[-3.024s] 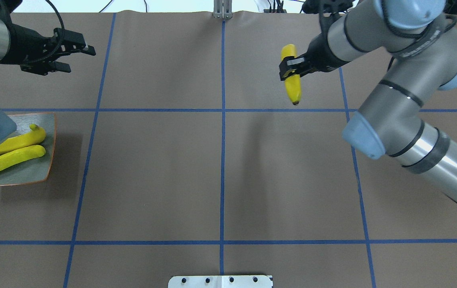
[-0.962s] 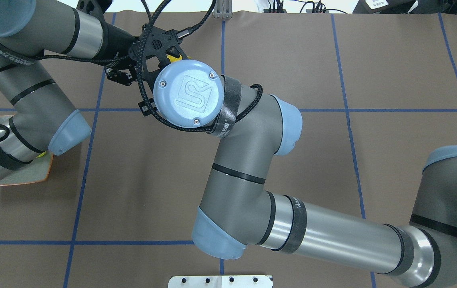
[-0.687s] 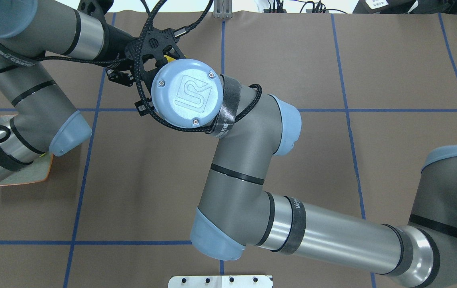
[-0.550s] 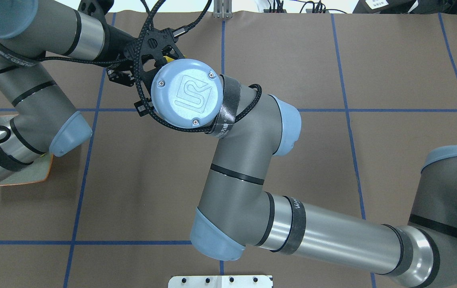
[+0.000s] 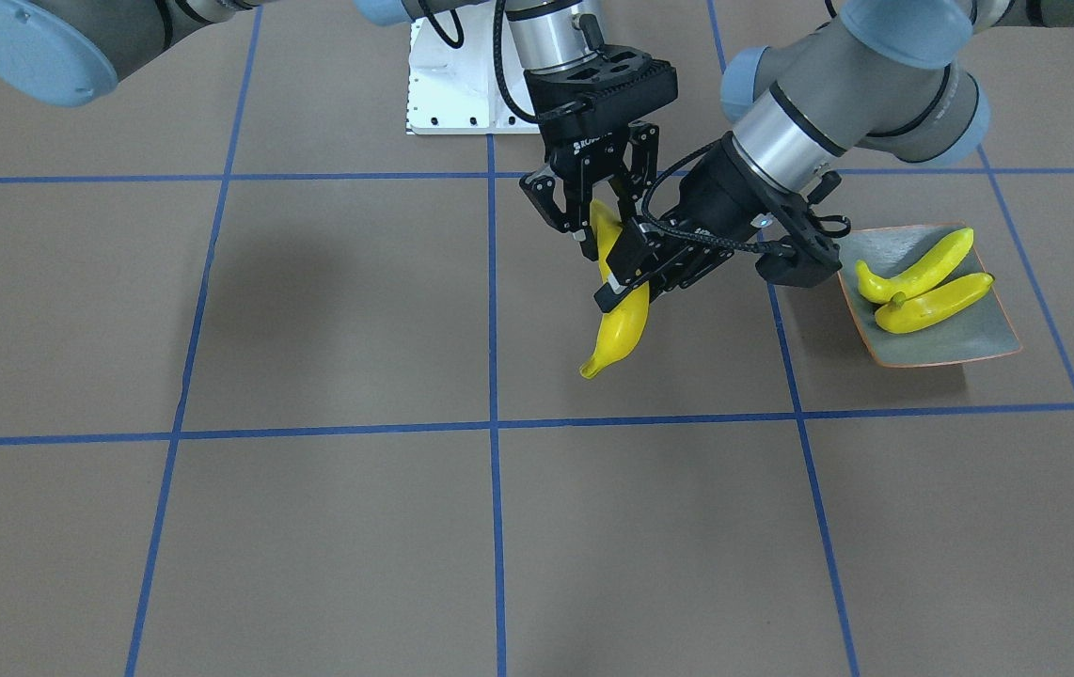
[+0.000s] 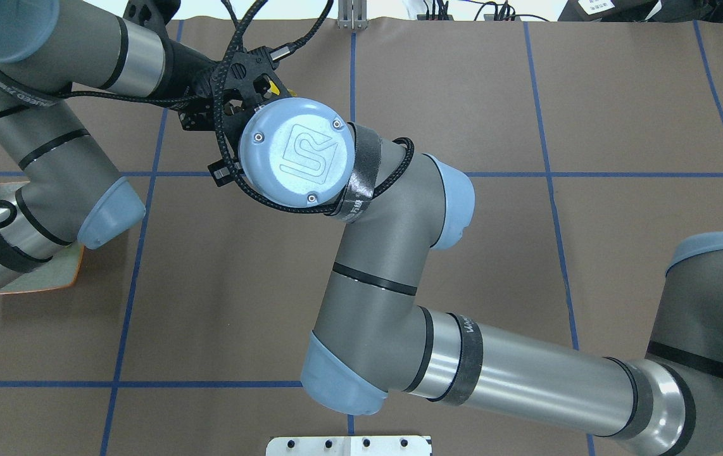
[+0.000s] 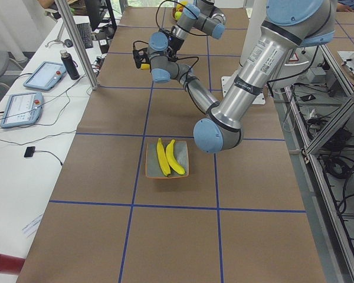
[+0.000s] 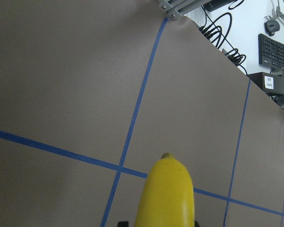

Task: Transfer all bananas from basket to plate

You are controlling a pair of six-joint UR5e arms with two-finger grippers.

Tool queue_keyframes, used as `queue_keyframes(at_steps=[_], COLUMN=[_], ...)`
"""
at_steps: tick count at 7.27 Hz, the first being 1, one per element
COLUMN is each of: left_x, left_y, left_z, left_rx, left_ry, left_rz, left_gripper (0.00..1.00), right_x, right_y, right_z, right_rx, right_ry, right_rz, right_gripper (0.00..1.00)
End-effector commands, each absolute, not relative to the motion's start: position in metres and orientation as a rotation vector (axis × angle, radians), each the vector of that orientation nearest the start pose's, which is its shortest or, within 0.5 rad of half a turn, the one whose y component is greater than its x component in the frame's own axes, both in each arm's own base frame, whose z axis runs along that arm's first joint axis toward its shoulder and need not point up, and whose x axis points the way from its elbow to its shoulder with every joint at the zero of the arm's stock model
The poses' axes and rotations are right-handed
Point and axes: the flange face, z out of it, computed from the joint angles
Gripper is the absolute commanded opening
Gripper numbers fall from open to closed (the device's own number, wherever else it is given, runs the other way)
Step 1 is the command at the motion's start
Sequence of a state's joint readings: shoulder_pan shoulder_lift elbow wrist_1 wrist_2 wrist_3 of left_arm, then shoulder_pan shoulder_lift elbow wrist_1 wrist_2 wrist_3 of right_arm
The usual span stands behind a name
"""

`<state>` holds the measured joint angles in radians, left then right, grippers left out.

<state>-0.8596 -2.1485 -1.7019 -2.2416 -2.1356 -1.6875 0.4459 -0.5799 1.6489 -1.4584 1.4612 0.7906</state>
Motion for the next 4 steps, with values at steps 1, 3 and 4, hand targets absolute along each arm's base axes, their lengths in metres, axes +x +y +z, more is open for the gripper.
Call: queue_keyframes(at_steps=[1,3,4], left_x=[0.351,0.347,0.339], left_y=[-0.531,-0.532,-0.529], left_z=[0.185,0.203,0.224], left_rx=[0.046,0.074,0.099], left_ry=[1.418,1.392,1.364], left_rz=[-0.422,-0.397,-0.372], left_gripper=[0.00,0.00,0.00], right_x=[-0.541,-0.514,-0.497], right_y=[-0.417,-0.427,-0.444], right_z=[-0.005,-0.007,0.009], right_rx=[0.756,0.707,0.680], right_ry=[-0.934,-0.994,-0.994], right_rz=[-0.229,-0.254,-0.249], right_gripper=[0.99,0.99,0.99])
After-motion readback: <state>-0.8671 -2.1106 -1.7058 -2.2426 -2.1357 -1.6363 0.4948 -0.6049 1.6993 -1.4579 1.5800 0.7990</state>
